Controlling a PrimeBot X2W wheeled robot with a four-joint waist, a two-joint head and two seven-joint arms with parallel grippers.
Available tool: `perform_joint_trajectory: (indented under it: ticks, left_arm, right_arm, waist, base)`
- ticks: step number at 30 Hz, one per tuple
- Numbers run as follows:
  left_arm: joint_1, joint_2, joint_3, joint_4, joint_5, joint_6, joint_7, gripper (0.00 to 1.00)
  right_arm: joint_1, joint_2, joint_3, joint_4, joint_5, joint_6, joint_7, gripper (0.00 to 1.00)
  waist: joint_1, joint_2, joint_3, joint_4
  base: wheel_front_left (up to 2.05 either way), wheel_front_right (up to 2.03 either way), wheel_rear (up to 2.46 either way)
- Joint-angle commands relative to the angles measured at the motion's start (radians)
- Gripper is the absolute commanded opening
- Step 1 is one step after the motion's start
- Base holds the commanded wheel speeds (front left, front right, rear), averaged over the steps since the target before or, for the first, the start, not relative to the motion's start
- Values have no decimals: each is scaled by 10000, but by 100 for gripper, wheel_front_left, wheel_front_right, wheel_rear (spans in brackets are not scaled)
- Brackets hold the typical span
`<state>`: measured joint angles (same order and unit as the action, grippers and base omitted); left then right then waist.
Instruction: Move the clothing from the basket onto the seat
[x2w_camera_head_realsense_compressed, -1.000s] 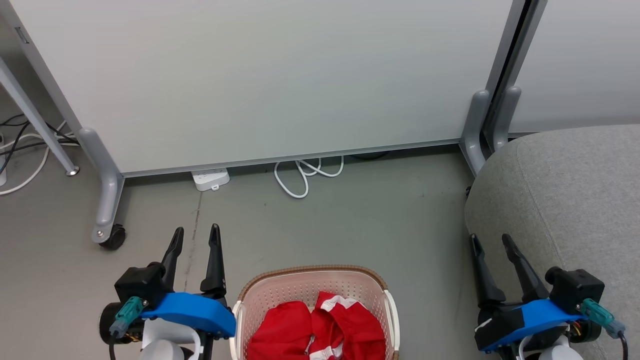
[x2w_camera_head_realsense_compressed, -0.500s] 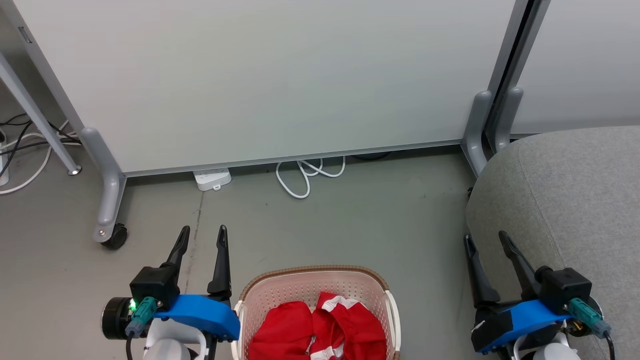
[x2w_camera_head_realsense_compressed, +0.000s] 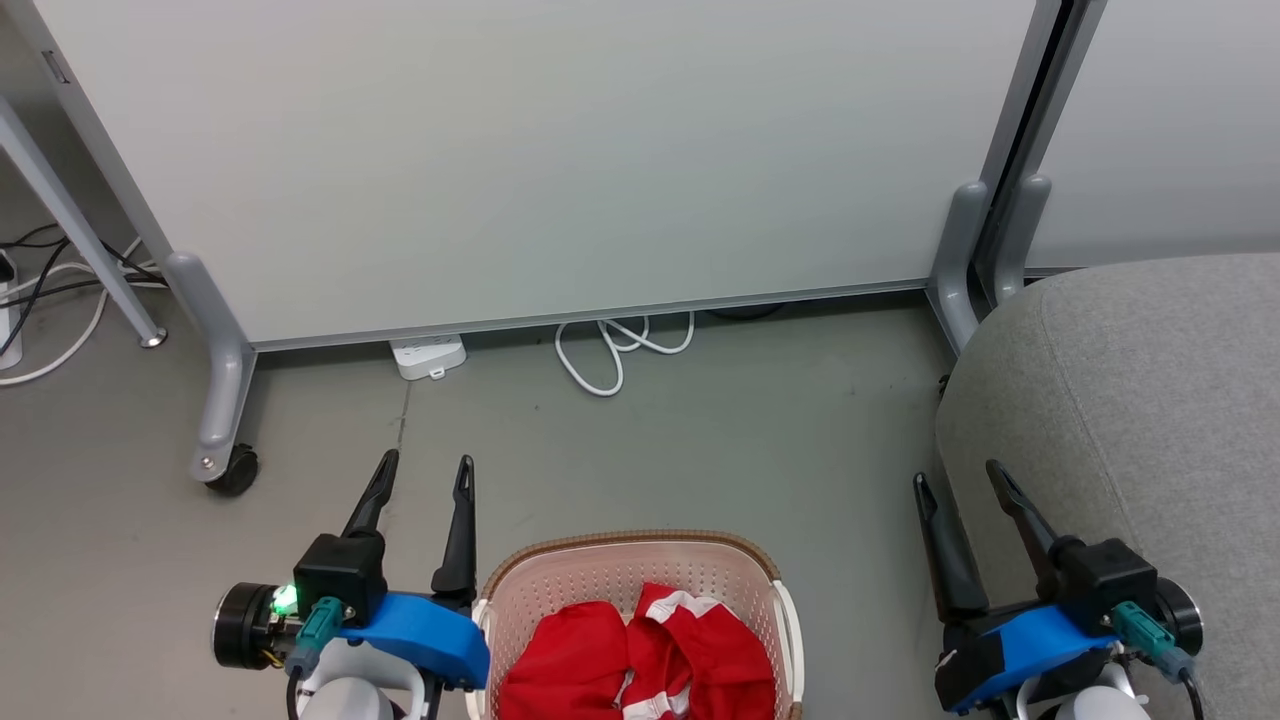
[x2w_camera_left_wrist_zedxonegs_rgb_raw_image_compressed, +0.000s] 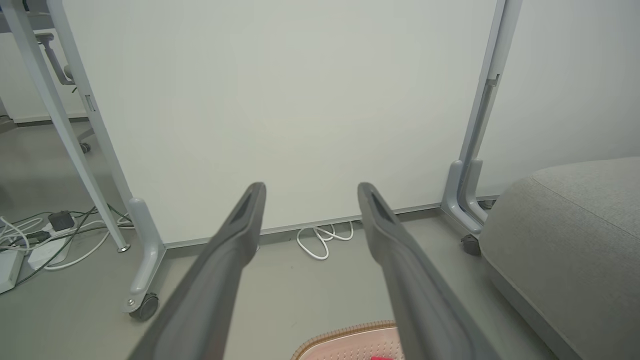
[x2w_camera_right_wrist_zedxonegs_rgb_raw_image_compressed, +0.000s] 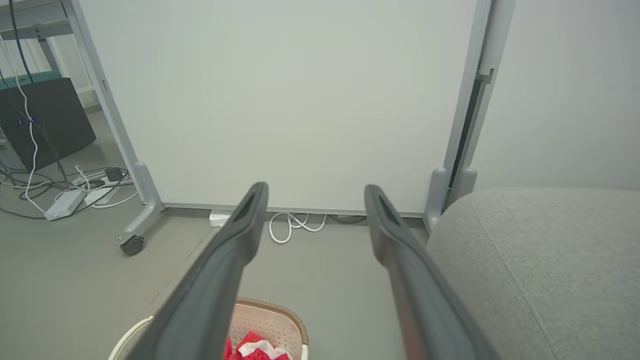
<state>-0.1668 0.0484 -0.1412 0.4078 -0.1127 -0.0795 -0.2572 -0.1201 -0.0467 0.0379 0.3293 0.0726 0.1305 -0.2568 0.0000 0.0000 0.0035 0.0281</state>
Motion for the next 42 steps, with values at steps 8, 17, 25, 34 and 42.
perform_joint_trajectory:
  ticks: [8, 17, 25, 34, 42]
  left_arm:
    - [-144, 33, -68, 81, 240, 24, -96, 100]
    - [-167, 31, -77, 171, 207, 7, -96, 100]
    - [-767, 42, -402, 460, 519, -206, -95, 100]
    - [-2600, 513, -1719, 2180, 942, -510, -92, 100]
    - [-4025, 976, -3533, 4047, 687, -507, -87, 100]
  right_arm:
    - [-130, -64, 33, 25, -295, 4, -103, 100]
    - [-146, -64, 46, 44, -264, 4, -103, 100]
    - [-270, -63, 78, -9, -286, 4, -102, 100]
    - [-1227, -56, 365, -235, -337, 4, -96, 100]
    - [-2160, -53, 513, -470, -248, 3, -93, 100]
  waist:
    - [0, 0, 7, 45]
    - [0, 0, 24, 31]
    - [0, 0, 287, -75]
    - [0, 0, 1918, -841]
    - [0, 0, 3395, -1496]
  base:
    - [0, 0, 0]
    - [0, 0, 0]
    - [0, 0, 0]
    - [0, 0, 0]
    - [0, 0, 0]
